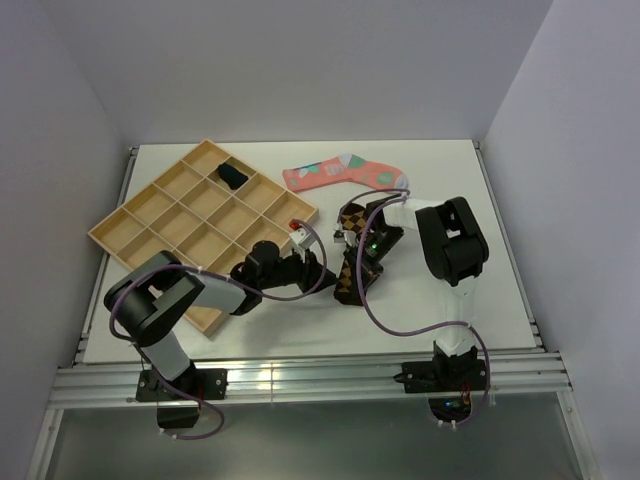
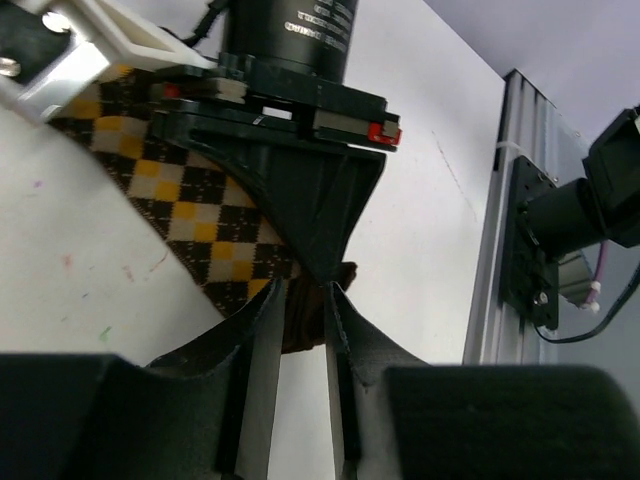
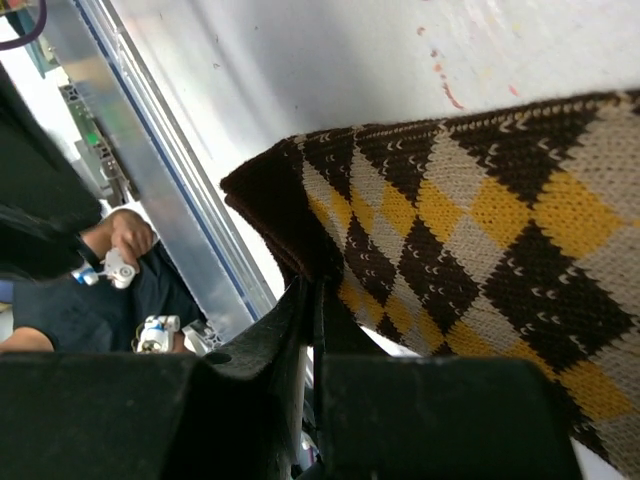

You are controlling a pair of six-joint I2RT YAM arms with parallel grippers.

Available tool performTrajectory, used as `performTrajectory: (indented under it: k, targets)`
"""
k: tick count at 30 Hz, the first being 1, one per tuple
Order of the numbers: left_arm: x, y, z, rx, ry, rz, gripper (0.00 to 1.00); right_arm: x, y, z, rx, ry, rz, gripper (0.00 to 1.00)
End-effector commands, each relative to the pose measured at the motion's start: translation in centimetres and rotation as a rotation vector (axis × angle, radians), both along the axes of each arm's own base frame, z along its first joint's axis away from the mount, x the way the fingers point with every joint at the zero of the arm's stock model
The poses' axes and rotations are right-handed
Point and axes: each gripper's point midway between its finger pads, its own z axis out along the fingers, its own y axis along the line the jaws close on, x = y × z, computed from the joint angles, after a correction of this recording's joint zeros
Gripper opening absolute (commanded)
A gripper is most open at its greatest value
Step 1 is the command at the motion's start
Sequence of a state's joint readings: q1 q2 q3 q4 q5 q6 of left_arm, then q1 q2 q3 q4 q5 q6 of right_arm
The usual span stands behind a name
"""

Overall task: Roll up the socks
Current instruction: Roll the sock at the center of the board.

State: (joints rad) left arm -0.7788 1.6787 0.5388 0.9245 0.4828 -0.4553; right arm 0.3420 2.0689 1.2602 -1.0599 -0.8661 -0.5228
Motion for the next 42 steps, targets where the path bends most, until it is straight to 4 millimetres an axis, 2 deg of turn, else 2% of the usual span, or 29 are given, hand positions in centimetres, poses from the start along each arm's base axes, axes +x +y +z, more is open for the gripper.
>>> performTrajectory:
  k: [1, 10, 18, 36, 42]
  targets:
    - [-0.7, -1.8, 2.1, -0.077, -0.065, -0.102, 0.29, 0.5, -0.1, 0.4, 0.020, 0.005, -0.014, 0.02]
    - [-0.9, -3.1, -0.3, -0.091, -0.017, -0.140, 0.31, 0.5, -0.3, 0.1, 0.010, 0.012, -0.020, 0.01]
    - [-0.8, -4.2, -0.7, -0.129, 0.004, -0.168, 0.32, 0.6, -0.5, 0.1, 0.001, 0.006, -0.029, 0.01]
    - [-1.8, -4.4, -4.2, -0.027, 0.062, -0.182, 0.33, 1.4, -0.6, 0.5, -0.003, -0.023, -0.055, 0.00]
    - [-1.1, -4.1, -5.7, 0.042, 0.064, -0.118, 0.32, 1.7, -0.8, 0.8, 0.007, -0.032, -0.062, 0.00]
